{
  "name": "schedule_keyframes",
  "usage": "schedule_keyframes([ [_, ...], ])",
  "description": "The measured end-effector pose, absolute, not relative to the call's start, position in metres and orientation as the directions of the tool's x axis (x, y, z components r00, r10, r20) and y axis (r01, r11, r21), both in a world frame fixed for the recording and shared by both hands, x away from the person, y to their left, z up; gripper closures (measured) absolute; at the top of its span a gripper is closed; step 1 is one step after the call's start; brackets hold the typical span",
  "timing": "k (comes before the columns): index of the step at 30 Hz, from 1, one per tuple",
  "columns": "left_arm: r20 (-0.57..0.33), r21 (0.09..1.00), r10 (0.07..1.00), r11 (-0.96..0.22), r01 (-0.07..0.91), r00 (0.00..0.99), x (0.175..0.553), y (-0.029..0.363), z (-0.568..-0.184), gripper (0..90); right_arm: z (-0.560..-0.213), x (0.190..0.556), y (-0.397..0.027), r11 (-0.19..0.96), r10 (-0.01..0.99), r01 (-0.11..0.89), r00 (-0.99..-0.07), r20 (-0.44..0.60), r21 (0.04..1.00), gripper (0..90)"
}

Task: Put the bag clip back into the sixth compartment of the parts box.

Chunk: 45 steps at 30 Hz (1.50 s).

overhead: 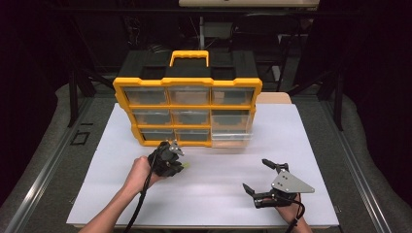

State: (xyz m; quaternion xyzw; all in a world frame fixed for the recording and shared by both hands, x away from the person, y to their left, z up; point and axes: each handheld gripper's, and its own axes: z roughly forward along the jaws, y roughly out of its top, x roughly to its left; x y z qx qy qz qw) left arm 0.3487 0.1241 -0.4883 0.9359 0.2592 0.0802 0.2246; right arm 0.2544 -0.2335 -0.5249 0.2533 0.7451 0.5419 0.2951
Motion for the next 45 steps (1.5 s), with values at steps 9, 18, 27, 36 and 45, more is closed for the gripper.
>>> schedule_keyframes([
  [9, 0.056, 0.436, 0.506, -0.788, 0.435, 0.861, 0.357, 0.130, -0.476, 80.4, -0.525, 0.256, -0.231, 0.290, 0.693, 0.055, -0.701, -0.170, 0.955, 1.7],
  [18, 0.061, 0.417, 0.476, -0.811, 0.411, 0.877, 0.365, 0.127, -0.464, 80.4, -0.525, 0.257, -0.231, 0.292, 0.690, 0.057, -0.703, -0.169, 0.955, 1.7],
  [27, 0.061, 0.402, 0.455, -0.826, 0.395, 0.889, 0.372, 0.126, -0.459, 80.4, -0.525, 0.255, -0.232, 0.298, 0.689, 0.064, -0.705, -0.168, 0.952, 1.7],
  [36, 0.060, 0.390, 0.448, -0.833, 0.392, 0.892, 0.380, 0.128, -0.455, 80.5, -0.524, 0.254, -0.232, 0.299, 0.688, 0.062, -0.705, -0.171, 0.952, 1.7],
  [45, 0.062, 0.365, 0.426, -0.851, 0.377, 0.903, 0.385, 0.123, -0.453, 80.4, -0.525, 0.254, -0.234, 0.302, 0.688, 0.066, -0.706, -0.170, 0.951, 1.7],
])
